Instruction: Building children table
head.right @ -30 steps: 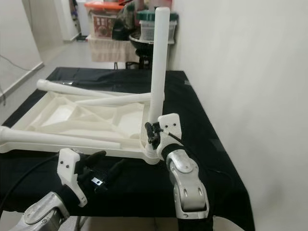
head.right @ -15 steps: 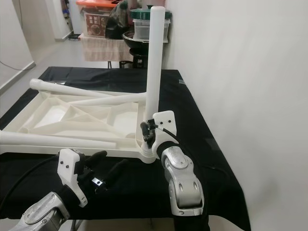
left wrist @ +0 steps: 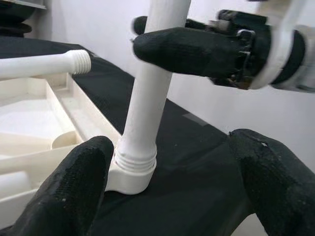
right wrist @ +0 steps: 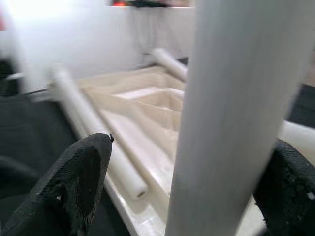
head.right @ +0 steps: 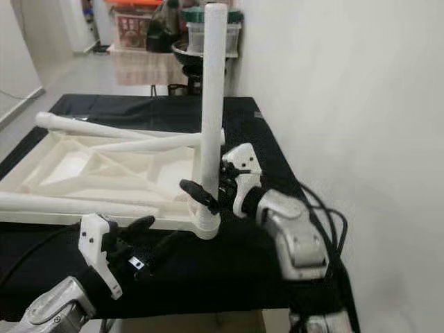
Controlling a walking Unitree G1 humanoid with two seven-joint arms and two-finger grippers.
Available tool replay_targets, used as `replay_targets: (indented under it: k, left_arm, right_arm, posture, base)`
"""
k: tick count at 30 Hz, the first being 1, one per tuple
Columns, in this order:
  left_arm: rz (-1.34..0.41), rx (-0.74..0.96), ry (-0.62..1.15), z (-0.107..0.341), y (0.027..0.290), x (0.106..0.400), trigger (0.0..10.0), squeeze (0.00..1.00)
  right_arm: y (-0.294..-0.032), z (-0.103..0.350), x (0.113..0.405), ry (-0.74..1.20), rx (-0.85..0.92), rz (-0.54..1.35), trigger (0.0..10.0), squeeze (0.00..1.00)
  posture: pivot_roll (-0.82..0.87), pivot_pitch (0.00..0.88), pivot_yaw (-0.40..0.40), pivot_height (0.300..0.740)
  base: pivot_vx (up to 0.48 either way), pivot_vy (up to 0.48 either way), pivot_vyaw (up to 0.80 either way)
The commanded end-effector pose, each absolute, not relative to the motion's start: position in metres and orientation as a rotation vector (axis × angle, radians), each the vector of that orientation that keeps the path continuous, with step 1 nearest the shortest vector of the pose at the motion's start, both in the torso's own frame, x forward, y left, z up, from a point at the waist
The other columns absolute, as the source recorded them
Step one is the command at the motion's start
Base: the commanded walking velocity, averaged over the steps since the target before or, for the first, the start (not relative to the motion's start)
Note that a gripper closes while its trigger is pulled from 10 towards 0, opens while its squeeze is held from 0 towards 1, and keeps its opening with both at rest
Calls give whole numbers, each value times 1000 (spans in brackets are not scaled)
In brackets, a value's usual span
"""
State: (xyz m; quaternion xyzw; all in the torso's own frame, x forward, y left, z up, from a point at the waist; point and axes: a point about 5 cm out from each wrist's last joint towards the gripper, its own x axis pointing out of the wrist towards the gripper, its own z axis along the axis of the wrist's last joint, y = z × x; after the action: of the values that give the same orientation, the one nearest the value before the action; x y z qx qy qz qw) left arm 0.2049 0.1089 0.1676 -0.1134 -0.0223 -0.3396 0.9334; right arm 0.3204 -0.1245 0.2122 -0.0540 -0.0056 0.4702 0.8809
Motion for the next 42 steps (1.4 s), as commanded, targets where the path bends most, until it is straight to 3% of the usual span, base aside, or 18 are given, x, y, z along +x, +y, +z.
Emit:
replay_targets:
  k: [1,4,5,6,7,18,21,24,25,26,28,31,36,37,38,40,41,42]
  left_arm:
    - [-700,-216,-34,166,110,203,10000,0]
    - [-698,-205,-35,166,111,203,10000,0]
    - [-695,-187,-39,167,112,203,10000,0]
    - [-694,-172,-43,167,113,203,10000,0]
    - [-693,-162,-44,167,115,203,10000,0]
    - [-740,-211,-64,165,113,201,10000,0]
    - [-751,-242,-75,167,115,198,10000,0]
    - [-751,-244,-77,167,115,197,10000,0]
    - [-748,-244,-80,168,117,197,10000,0]
    - [-742,-245,-86,170,118,199,10000,0]
    - [-742,-245,-86,170,118,199,10000,0]
    - [-735,-244,-92,171,119,201,10000,0]
    - [-734,-242,-92,170,118,202,10000,0]
    - [-738,-241,-94,171,117,202,10000,0]
    - [-737,-243,-96,171,117,202,10000,0]
    - [-737,-246,-98,171,117,202,10000,0]
    - [-740,-242,-103,172,115,203,10000,0]
    - [-740,-242,-103,172,115,203,10000,0]
  right_arm:
    - [-116,210,318,-15,-102,1077,10000,0]
    - [-121,212,332,2,-92,1129,10000,0]
    - [-122,214,340,13,-70,1159,5255,0]
    - [-122,215,345,25,-49,1184,2157,0]
    - [-121,215,348,37,-30,1212,0,0]
    - [-131,202,355,68,-33,1236,0,0]
    - [-144,193,345,69,-33,993,0,0]
    - [-145,189,342,67,-27,928,0,0]
    - [-143,181,344,62,7,536,0,0]
    - [-125,162,321,98,50,397,0,0]
    - [-125,162,321,98,50,397,0,0]
    - [-109,152,295,122,81,282,0,0]
    - [-103,153,293,119,66,336,0,0]
    - [-100,158,297,120,0,360,3176,0]
    - [-95,163,298,113,8,415,10000,0]
    - [-91,166,298,109,23,453,10000,0]
    - [-81,176,297,85,71,616,10000,1000]
    - [-81,176,297,85,71,616,10000,1000]
  posture:
    - [-12,0,-75,740]
    - [4,0,-85,740]
    - [7,0,-90,740]
    - [8,0,-92,740]
    - [9,0,-93,740]
    - [-21,0,-86,740]
    - [-35,0,-83,740]
    - [-35,0,-85,740]
    - [-54,0,-83,740]
    - [-60,0,-61,740]
    - [-60,0,-61,740]
    - [-62,0,-61,740]
    - [-62,0,-61,740]
    - [-50,0,-79,740]
    - [-50,0,-80,740]
    - [-50,0,-80,740]
    - [-47,0,-84,740]
    - [-47,0,-84,740]
  base:
    - [0,0,0]
    - [0,0,0]
    - [0,0,0]
    - [0,0,0]
    - [0,0,0]
    - [0,0,0]
    - [0,0,0]
    - [0,0,0]
    - [0,0,0]
    - [0,0,0]
    - [0,0,0]
    - [0,0,0]
    - [0,0,0]
    - [0,0,0]
    - [0,0,0]
    - [0,0,0]
    - [0,0,0]
    - [0,0,0]
